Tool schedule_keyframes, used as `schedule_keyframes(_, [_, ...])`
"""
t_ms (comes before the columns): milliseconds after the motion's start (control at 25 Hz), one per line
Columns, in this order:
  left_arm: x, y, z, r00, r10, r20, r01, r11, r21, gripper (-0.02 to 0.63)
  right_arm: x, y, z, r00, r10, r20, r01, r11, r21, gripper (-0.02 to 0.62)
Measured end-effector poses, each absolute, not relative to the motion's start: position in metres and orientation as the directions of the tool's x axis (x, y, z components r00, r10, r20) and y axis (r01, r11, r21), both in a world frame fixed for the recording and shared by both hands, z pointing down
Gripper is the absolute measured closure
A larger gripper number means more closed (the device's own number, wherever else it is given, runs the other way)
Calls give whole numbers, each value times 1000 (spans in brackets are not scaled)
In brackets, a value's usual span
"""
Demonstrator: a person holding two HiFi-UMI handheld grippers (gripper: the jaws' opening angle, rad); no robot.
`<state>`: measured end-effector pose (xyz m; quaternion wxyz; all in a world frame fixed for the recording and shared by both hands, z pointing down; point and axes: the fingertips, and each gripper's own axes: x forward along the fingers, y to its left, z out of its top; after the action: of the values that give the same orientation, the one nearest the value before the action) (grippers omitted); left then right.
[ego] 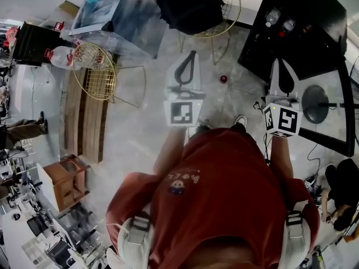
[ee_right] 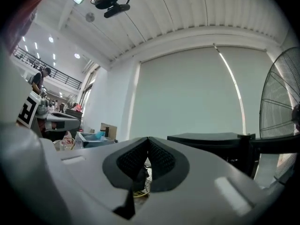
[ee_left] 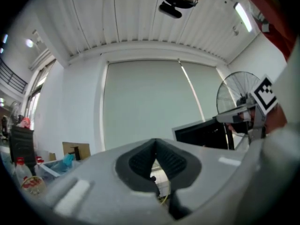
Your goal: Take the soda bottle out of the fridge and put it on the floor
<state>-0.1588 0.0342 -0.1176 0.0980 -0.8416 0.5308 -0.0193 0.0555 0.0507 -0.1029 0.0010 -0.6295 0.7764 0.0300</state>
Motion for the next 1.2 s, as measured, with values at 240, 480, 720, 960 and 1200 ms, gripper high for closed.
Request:
schedule_keyframes(240, [-157, 31, -118, 443, -895, -58, -878, -420, -228, 606, 54, 48, -104, -211, -977, -27, -977, 209, 42, 595])
schedule_keyframes(480, [-158, 28, -121, 446, -892, -73, -880, -423, -214, 606, 41, 45, -103, -225, -974, -27, -974, 224, 45, 595])
schedule_keyframes(720, [-154, 23, -116, 444, -893, -70, -882, -422, -209, 606, 46, 39, -99, -225, -974, -24, -974, 224, 46, 595])
schedule_keyframes(960, [-156, 23, -115, 439, -895, -75, -887, -419, -191, 606, 46, 40, -99, -221, -975, -17, -974, 220, 57, 595])
schedule_keyframes(1200, [-150, 22, -109, 445, -894, -54, -886, -430, -174, 606, 48, 38, -99, -222, -975, -14, -973, 221, 64, 594])
